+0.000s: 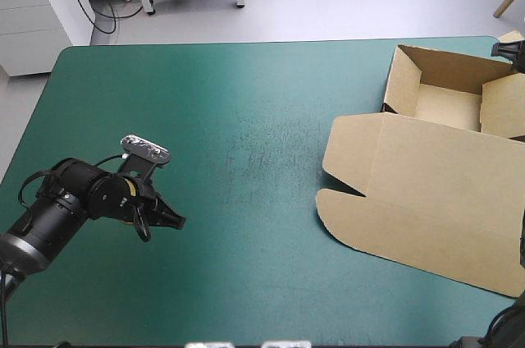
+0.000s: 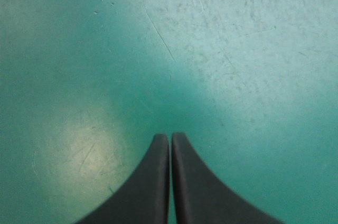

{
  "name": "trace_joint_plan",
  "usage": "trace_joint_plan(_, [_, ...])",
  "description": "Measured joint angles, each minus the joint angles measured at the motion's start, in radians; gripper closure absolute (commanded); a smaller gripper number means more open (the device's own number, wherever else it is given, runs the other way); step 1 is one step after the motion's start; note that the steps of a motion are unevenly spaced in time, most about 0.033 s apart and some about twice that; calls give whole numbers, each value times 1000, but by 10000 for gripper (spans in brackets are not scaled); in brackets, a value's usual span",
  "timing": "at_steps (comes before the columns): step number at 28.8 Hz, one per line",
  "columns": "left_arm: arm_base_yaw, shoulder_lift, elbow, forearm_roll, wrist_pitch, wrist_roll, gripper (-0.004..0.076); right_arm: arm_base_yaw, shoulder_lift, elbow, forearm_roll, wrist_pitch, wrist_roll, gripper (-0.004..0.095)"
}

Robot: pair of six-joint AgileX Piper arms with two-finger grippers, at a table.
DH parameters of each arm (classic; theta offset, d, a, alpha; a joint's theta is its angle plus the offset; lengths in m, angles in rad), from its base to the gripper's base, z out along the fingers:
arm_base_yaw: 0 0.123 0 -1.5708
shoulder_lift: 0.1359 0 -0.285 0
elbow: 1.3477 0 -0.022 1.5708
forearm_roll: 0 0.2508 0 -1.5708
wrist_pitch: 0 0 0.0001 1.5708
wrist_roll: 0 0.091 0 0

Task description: Fold the box

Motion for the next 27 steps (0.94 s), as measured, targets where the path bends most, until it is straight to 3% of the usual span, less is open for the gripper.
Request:
trace_joint_plan(8, [0,0,0,-18,-12,-1,731,98,-104,-1,66,5,-37,909])
trace_joint_plan(17, [0,0,0,-45,-76,-1,731,421,-158,60,62,7,-40,909])
trace_joint_plan(27, [0,0,0,-45,-80,22,731,682,-275,388,-20,-13,-41,909])
